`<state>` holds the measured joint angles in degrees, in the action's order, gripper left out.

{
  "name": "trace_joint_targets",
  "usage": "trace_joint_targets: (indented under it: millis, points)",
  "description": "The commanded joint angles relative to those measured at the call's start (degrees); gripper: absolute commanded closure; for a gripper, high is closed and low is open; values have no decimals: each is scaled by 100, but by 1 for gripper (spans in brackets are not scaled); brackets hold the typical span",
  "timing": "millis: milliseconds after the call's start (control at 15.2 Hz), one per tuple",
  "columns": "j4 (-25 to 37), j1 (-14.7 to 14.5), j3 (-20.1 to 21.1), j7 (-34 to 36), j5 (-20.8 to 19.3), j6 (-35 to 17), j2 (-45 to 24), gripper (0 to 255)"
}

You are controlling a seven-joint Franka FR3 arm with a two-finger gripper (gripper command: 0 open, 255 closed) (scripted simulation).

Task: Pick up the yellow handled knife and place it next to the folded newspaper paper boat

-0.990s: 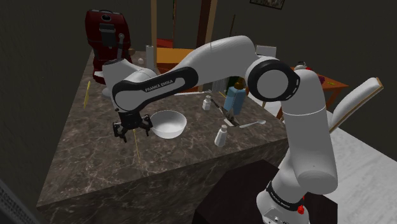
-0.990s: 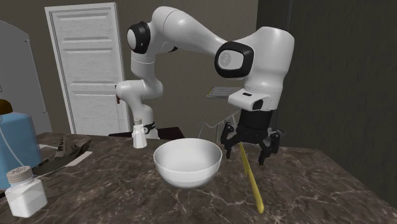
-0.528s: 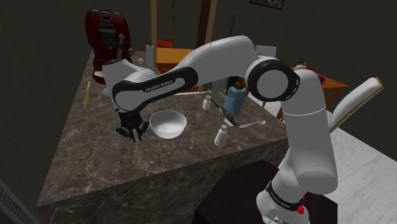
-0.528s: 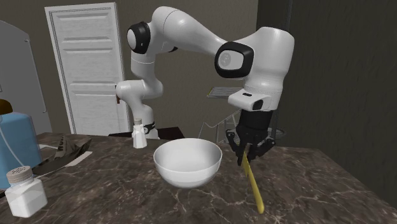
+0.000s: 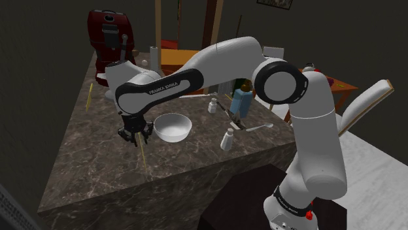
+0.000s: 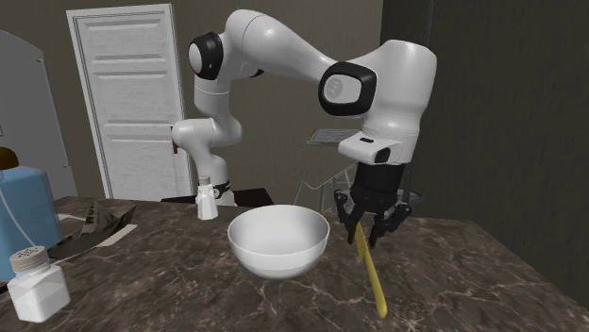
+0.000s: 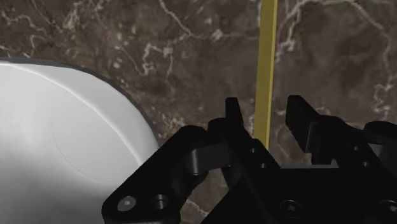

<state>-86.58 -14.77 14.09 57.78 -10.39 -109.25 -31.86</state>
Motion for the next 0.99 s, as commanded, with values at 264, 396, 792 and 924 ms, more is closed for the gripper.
trace_joint_targets:
  millis: [264,396,792,924]
  points:
    - [-117,-163,45,186,-80,187,257,0]
    - [-234,-153,36,198,-94,46,232,0]
    - [-428,-139,19,220,-122,-202,176,0]
    - [-428,-139,19,220,-122,-202,176,0]
